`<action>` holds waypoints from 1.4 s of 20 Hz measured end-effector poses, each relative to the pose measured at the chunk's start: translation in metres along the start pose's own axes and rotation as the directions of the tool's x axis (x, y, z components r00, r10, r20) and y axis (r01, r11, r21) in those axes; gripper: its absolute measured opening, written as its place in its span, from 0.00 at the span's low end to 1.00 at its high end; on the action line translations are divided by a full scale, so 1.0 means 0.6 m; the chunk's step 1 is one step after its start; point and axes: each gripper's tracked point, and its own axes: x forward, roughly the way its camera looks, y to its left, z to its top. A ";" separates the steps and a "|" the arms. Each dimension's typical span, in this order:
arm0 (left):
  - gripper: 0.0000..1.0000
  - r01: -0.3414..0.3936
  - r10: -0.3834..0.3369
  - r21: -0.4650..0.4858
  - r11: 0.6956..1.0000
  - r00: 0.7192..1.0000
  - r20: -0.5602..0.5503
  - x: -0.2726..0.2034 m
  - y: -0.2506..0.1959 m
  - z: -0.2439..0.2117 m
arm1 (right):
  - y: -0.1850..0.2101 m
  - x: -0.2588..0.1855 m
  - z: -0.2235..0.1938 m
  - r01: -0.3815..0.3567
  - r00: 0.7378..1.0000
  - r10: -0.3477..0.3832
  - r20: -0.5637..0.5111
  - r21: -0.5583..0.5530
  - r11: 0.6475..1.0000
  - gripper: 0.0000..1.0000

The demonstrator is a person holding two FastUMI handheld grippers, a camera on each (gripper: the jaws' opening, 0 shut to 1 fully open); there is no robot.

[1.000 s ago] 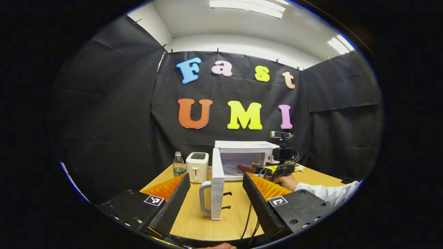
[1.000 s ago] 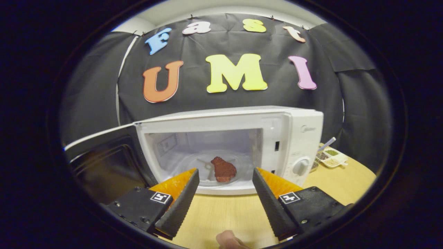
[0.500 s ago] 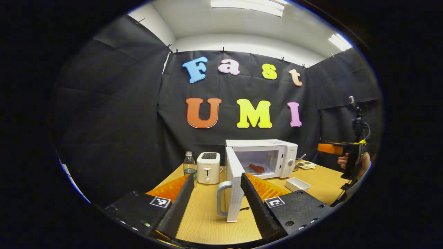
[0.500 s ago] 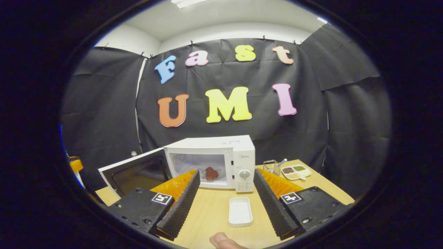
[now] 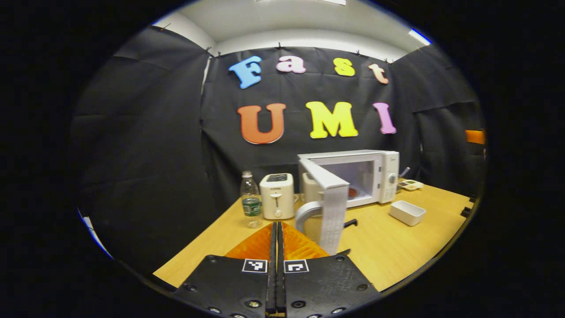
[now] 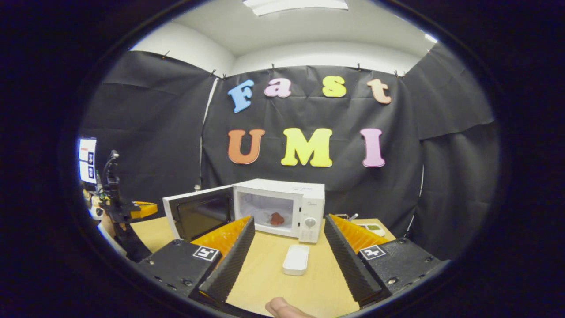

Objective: Open the microwave oven with the left hand, put the food in, and close the microwave oven.

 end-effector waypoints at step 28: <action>0.00 0.281 -0.283 -0.089 0.955 0.959 -0.010 0.139 -0.287 -0.032 | -0.141 -0.125 0.011 0.123 0.991 -0.125 0.044 0.041 0.992 0.95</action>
